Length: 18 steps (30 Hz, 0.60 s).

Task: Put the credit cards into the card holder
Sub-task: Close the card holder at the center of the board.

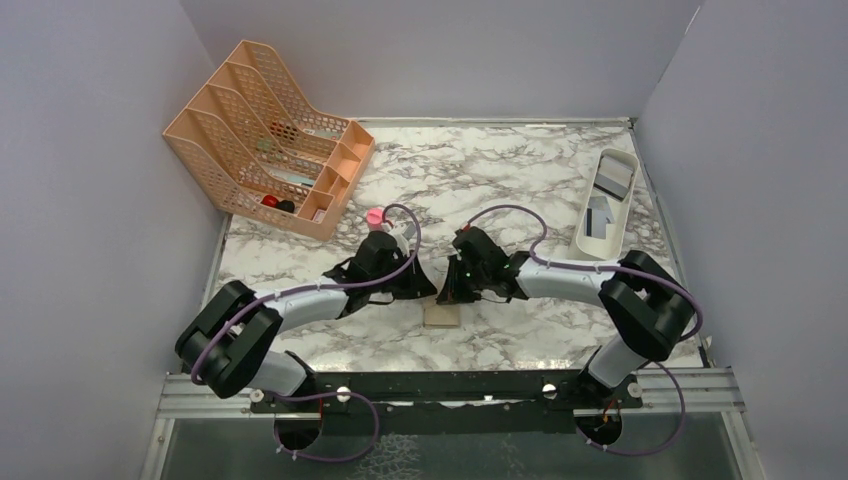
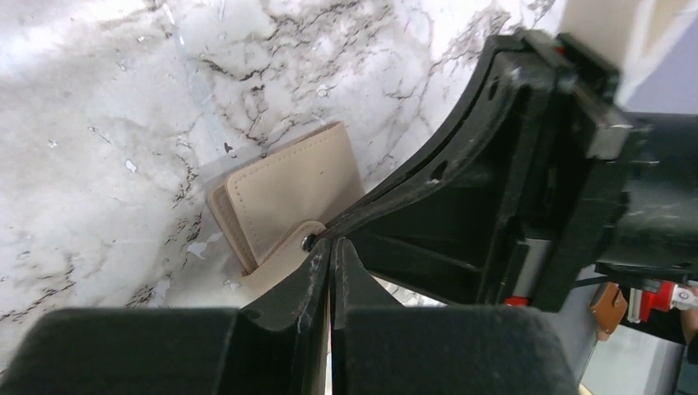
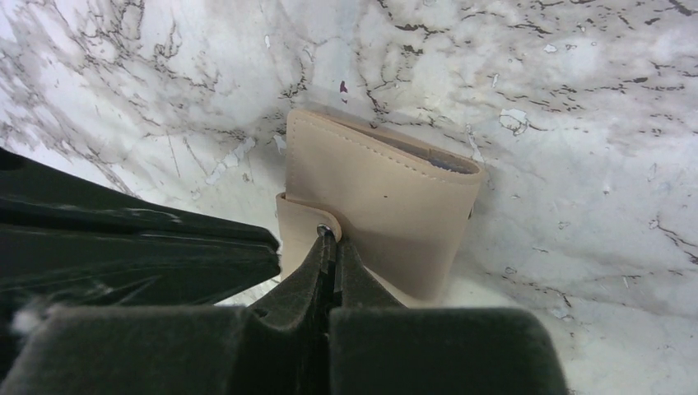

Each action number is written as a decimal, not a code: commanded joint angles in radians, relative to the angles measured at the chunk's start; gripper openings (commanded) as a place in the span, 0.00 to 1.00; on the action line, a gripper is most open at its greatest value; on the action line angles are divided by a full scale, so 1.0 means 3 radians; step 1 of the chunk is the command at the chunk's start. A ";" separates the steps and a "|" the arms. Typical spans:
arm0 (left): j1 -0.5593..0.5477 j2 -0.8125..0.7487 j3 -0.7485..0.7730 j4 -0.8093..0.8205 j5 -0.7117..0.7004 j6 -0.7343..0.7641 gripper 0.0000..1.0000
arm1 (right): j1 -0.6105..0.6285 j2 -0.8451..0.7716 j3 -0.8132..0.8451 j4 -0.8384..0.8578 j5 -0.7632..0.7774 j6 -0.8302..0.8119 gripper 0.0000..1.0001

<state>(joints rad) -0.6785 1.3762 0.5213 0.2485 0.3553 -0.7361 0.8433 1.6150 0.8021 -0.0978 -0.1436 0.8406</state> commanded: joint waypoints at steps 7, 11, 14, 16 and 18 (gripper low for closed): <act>-0.0114 0.0308 0.0059 0.0156 0.0026 0.0013 0.05 | 0.0022 0.0255 0.0038 -0.0700 0.0282 0.0308 0.01; -0.0121 0.0381 0.0039 0.0137 -0.0022 0.0027 0.05 | 0.0022 0.0414 0.0170 -0.0969 0.0266 0.0417 0.01; -0.0123 0.0430 0.0042 0.0083 -0.0084 0.0049 0.05 | 0.0022 0.0558 0.0293 -0.1197 0.0277 0.0501 0.01; -0.0125 0.0450 0.0044 0.0037 -0.0127 0.0066 0.05 | 0.0022 0.0567 0.0272 -0.1203 0.0227 0.0574 0.01; -0.0126 0.0463 0.0054 -0.0026 -0.0171 0.0095 0.05 | 0.0022 0.0546 0.0207 -0.1167 0.0177 0.0655 0.01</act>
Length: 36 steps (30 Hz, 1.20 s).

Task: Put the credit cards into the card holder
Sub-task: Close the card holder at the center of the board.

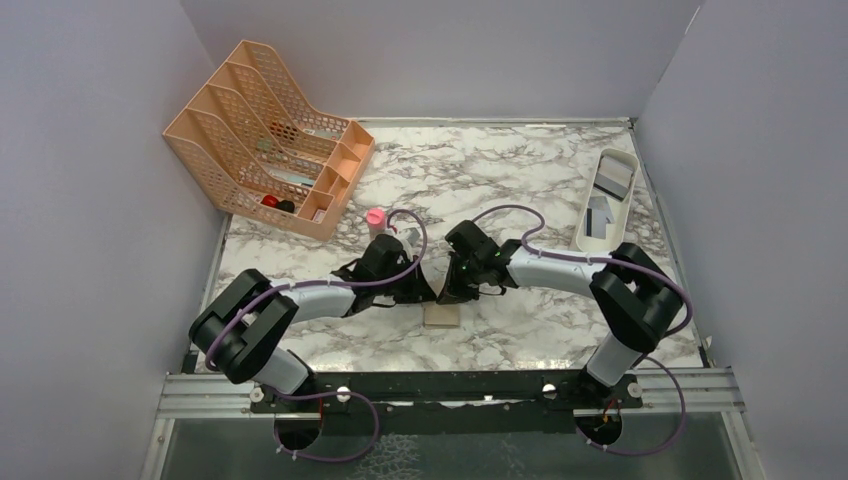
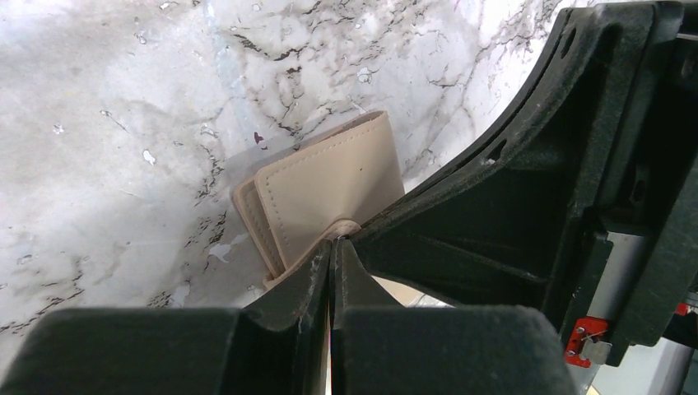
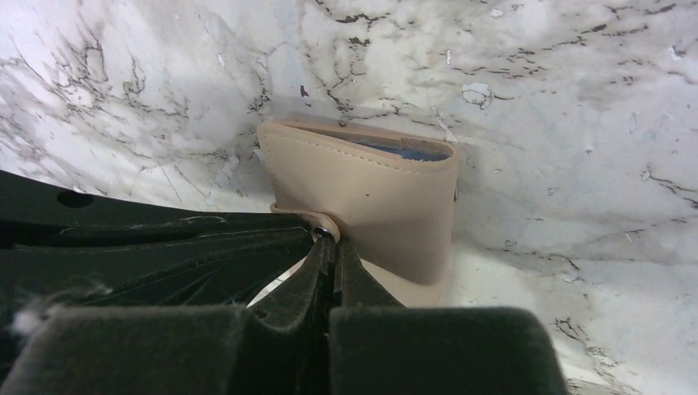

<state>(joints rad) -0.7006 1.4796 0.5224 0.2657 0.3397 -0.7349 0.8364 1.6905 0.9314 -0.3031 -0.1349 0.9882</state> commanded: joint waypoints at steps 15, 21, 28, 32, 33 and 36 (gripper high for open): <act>-0.0058 0.0208 0.0026 -0.0047 -0.0112 0.0108 0.06 | 0.0045 -0.0336 0.0018 -0.0648 0.0247 -0.0092 0.34; -0.0063 0.0156 0.0056 -0.0062 -0.0097 0.0103 0.06 | 0.0045 -0.0569 0.0000 -0.0301 0.0197 -0.0449 0.11; -0.0073 0.0174 0.0074 -0.0083 -0.0069 0.0084 0.06 | 0.0045 -0.0408 0.0049 -0.0063 0.0087 -0.0550 0.01; -0.0077 0.0097 0.0077 -0.0083 0.0023 0.0027 0.09 | 0.0045 -0.0339 0.0136 -0.0195 0.0218 -0.0574 0.04; -0.0078 0.0060 0.0078 -0.0082 0.0037 0.0010 0.11 | 0.0045 -0.0345 0.0137 -0.0217 0.0270 -0.0578 0.04; -0.0078 -0.0037 0.0104 -0.0116 0.0016 -0.0010 0.12 | 0.0045 -0.0386 0.0106 -0.0211 0.0344 -0.0573 0.04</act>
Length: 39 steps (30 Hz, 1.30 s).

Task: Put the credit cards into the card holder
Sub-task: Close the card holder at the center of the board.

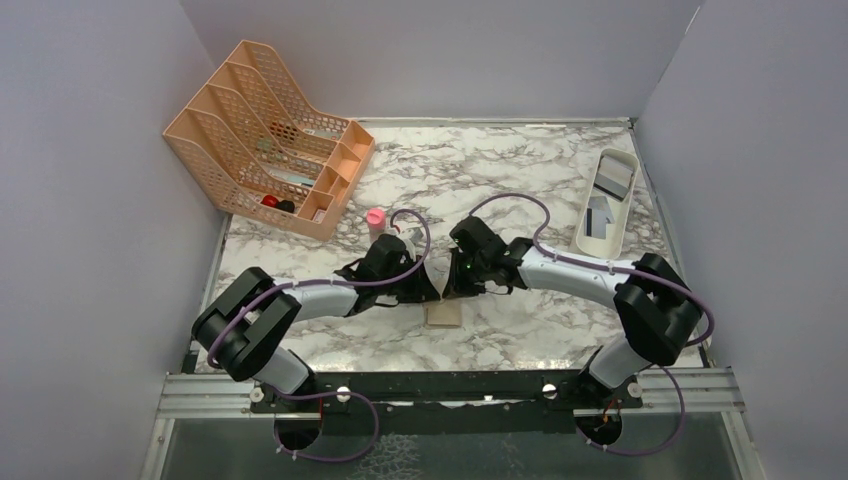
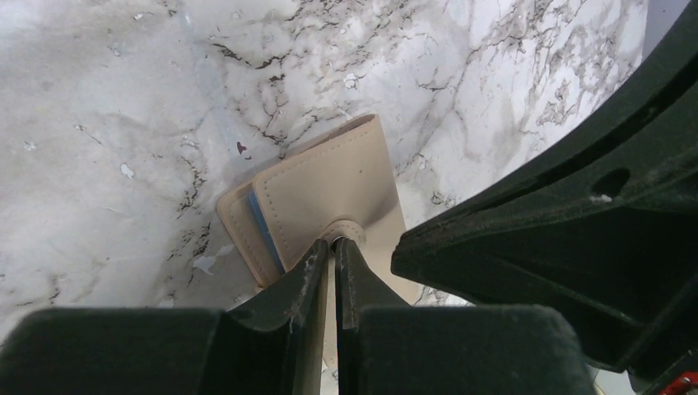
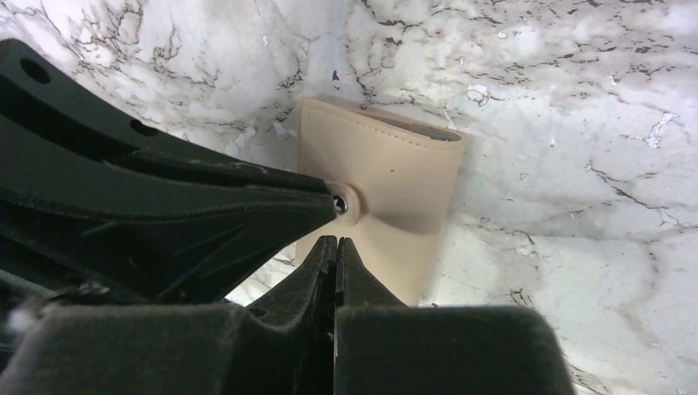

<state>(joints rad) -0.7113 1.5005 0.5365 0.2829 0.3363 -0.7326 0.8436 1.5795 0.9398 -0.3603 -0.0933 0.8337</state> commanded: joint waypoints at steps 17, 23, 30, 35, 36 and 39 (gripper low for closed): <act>-0.0043 -0.0263 0.0057 -0.0272 -0.0173 -0.0043 0.14 | 0.0021 0.0104 0.0020 0.0153 0.0027 0.0088 0.12; -0.0048 -0.0269 0.0054 -0.0266 -0.0165 -0.0038 0.15 | 0.0021 0.0191 0.0025 0.0175 -0.0019 0.0164 0.18; -0.0050 -0.0256 0.0009 -0.0191 -0.0144 -0.0066 0.15 | 0.0021 0.0256 -0.0013 0.0323 -0.0150 0.0239 0.20; -0.0048 -0.0261 0.0011 -0.0191 -0.0144 -0.0058 0.15 | 0.0021 0.0262 -0.0059 0.0347 -0.0159 0.0318 0.22; -0.0048 -0.0263 0.0004 -0.0191 -0.0144 -0.0058 0.15 | 0.0021 0.0258 -0.0071 0.0358 -0.0163 0.0331 0.22; -0.0048 -0.0270 -0.0008 -0.0183 -0.0149 -0.0058 0.15 | 0.0021 0.0247 -0.0103 0.0417 -0.0203 0.0367 0.23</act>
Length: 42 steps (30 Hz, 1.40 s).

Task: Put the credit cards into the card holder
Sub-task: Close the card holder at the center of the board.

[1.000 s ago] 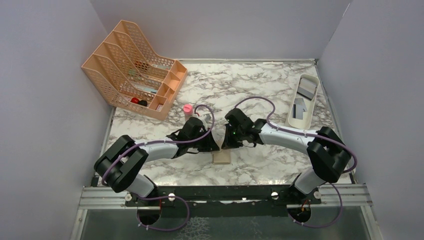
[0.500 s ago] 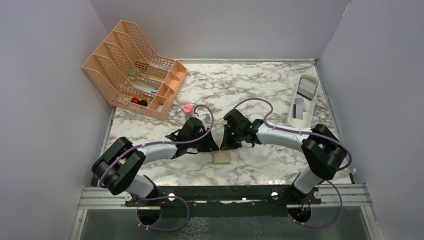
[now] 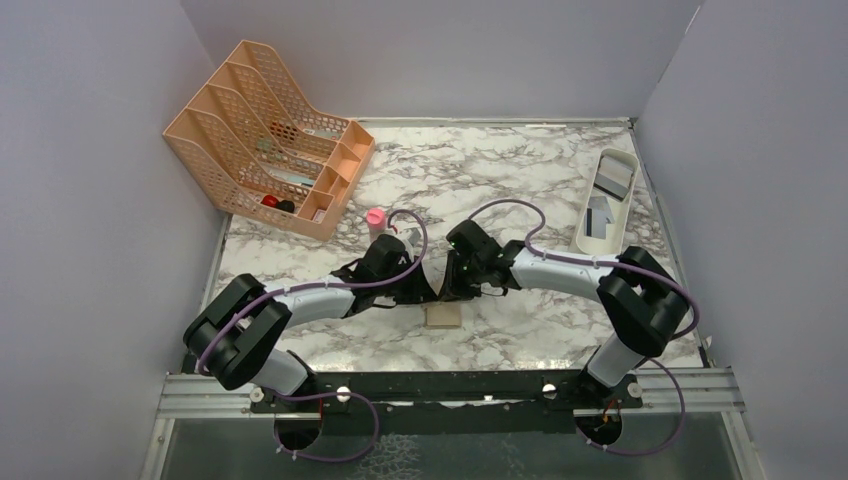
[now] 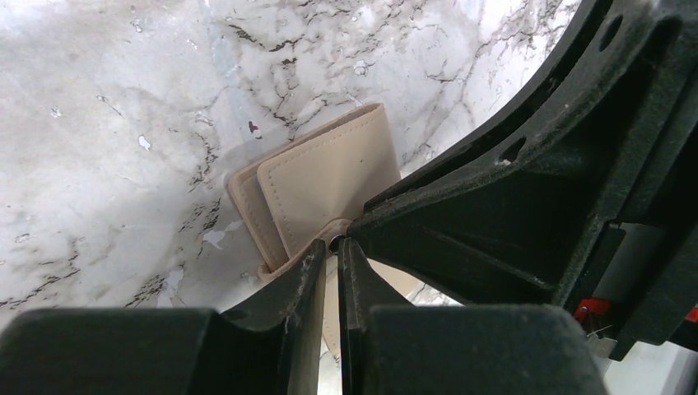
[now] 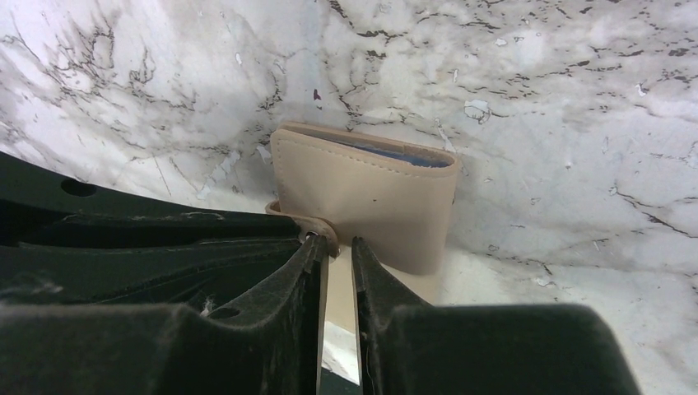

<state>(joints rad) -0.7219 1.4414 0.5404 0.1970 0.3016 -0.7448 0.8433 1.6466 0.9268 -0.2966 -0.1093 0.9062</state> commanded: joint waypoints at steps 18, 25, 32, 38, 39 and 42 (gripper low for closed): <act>-0.0012 -0.0283 -0.0002 -0.0050 -0.0135 -0.0012 0.12 | 0.0022 -0.0069 -0.0211 0.0417 -0.0219 0.0288 0.20; -0.0012 -0.0416 0.0012 -0.0319 -0.0357 0.0028 0.16 | 0.0022 -0.0117 -0.0173 0.0309 -0.0212 0.0269 0.21; -0.0012 -0.0346 -0.0103 -0.0288 -0.0386 0.0025 0.11 | 0.0022 -0.0233 -0.0158 0.0185 -0.0071 0.0223 0.20; -0.0012 -0.0352 -0.0168 -0.0215 -0.0324 -0.0010 0.11 | 0.0022 -0.0184 -0.0157 0.0231 -0.0149 0.0223 0.20; -0.0013 -0.0351 -0.0170 -0.0220 -0.0318 -0.0004 0.11 | 0.0022 -0.0176 -0.0151 0.0216 -0.0147 0.0219 0.20; -0.0014 -0.0360 -0.0198 -0.0205 -0.0320 -0.0012 0.13 | 0.0022 -0.0178 -0.0173 0.0255 -0.0156 0.0225 0.20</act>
<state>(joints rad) -0.7223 1.3334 0.4980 0.1143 0.2127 -0.7475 0.8433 1.5978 0.8738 -0.2226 -0.1543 0.9760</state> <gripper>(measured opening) 0.117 0.198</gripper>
